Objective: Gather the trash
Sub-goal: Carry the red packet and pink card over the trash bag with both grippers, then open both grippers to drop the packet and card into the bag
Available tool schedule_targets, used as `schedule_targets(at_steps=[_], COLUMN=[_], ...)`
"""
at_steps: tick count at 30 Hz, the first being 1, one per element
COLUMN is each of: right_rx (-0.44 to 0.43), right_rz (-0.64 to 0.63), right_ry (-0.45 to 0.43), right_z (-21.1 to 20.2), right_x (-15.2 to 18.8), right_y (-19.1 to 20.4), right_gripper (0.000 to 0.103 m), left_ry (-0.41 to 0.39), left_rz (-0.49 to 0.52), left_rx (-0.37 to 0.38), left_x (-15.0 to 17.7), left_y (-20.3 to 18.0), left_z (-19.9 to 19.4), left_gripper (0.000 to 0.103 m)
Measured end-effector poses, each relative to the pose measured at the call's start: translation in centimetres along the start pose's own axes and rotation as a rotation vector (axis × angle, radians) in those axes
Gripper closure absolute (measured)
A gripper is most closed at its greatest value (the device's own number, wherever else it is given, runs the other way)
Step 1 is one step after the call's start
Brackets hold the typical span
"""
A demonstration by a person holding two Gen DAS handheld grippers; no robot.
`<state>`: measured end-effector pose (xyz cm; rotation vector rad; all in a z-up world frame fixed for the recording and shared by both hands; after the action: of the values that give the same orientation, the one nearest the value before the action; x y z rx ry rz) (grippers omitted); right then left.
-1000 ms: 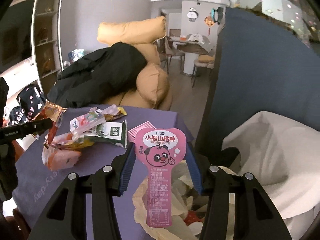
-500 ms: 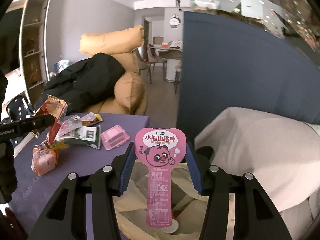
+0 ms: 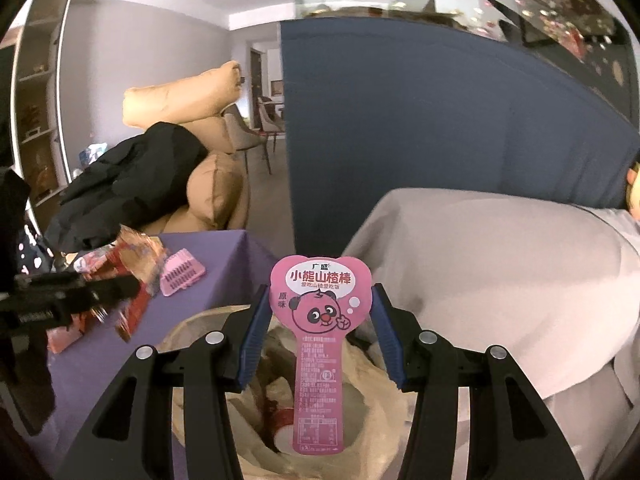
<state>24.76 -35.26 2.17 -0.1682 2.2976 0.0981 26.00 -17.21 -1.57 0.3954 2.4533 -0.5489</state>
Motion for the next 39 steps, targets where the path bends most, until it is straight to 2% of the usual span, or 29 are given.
schedule_targets(at_steps=[5,12,18,23,26,31,39], right_rx=[0.013,0.031,0.023,-0.009,-0.027,-0.044,-0.059], right_rz=[0.021,0.044,0.055,0.062,0.05,0.017,-0.008], right_ry=[-0.002,0.007,0.023,0.03,0.038,0.069,0.111], right_z=[-0.2,0.3,0.9,1.6,2.2,3.5,5.5], right_x=[1.0,1.8,2.3,2.3,2.5,3.1,3.7], right_y=[-1.4,-3.0,-3.2,-2.3,-1.3,0.9,3.4], right_gripper=[0.056,0.056,0.056,0.056,0.056,0.056,0.056], left_ry=[0.098,0.174,0.197,0.169,0.12,0.056,0.007], left_rz=[0.009,0.012,0.018,-0.001,-0.019,-0.019,-0.045], left_rx=[0.056,0.087,0.097,0.077,0.054,-0.045,-0.126], left_x=[1.4,2.3,2.4,2.5,2.6,3.7,6.0], left_y=[-1.2,-2.6,-2.8,-1.8,-0.6,1.8,5.6], left_z=[3.8,7.6,8.9,7.2,4.8,0.6,-2.4], left_gripper=[0.068,0.068,0.057,0.054,0.053,0.052,0.052])
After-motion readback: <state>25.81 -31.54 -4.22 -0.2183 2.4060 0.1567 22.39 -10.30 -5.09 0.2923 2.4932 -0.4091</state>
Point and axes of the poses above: each gripper's, at about its wrist camera, not at the fingertips, and z roughly the way its jaws point, y to its left, x to its underside, the point moved 8 cm from there along z, roughly the way its jaws point, and after that the axes turned 13 degrees about y, right-handed, at the moved point
